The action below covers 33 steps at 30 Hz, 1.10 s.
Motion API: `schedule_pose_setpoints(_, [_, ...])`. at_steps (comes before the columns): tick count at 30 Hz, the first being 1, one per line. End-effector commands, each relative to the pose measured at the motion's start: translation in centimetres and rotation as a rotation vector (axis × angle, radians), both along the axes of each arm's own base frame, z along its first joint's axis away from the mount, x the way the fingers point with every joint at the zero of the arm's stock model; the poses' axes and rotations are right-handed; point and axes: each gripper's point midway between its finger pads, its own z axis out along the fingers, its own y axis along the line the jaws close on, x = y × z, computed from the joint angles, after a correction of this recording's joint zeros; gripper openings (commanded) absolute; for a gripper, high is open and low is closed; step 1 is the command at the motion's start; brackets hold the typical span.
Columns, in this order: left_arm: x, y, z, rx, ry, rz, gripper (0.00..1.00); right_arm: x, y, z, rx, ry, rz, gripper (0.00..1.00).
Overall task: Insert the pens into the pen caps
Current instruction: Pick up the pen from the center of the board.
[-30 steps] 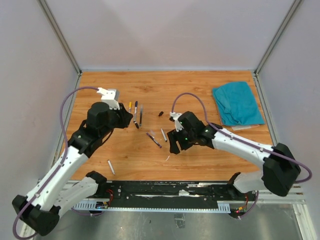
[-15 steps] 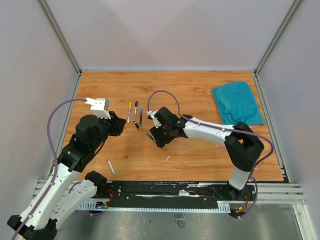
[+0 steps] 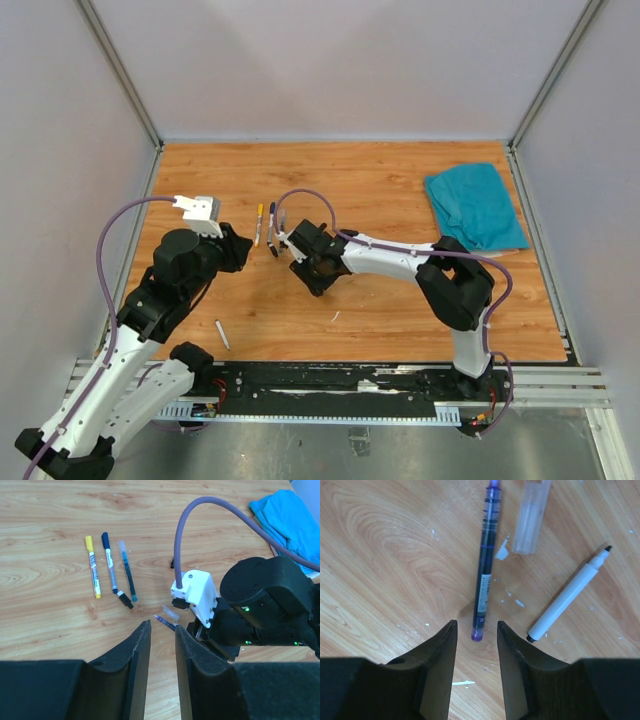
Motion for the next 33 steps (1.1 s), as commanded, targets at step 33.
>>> schedule_pose_setpoints(33, [-0.9, -1.0, 2.8, -0.223, -0.099, -0.013, 0.57, -4.9, 0.9, 6.2, 0.287, -0.054, 0.037, 0.1])
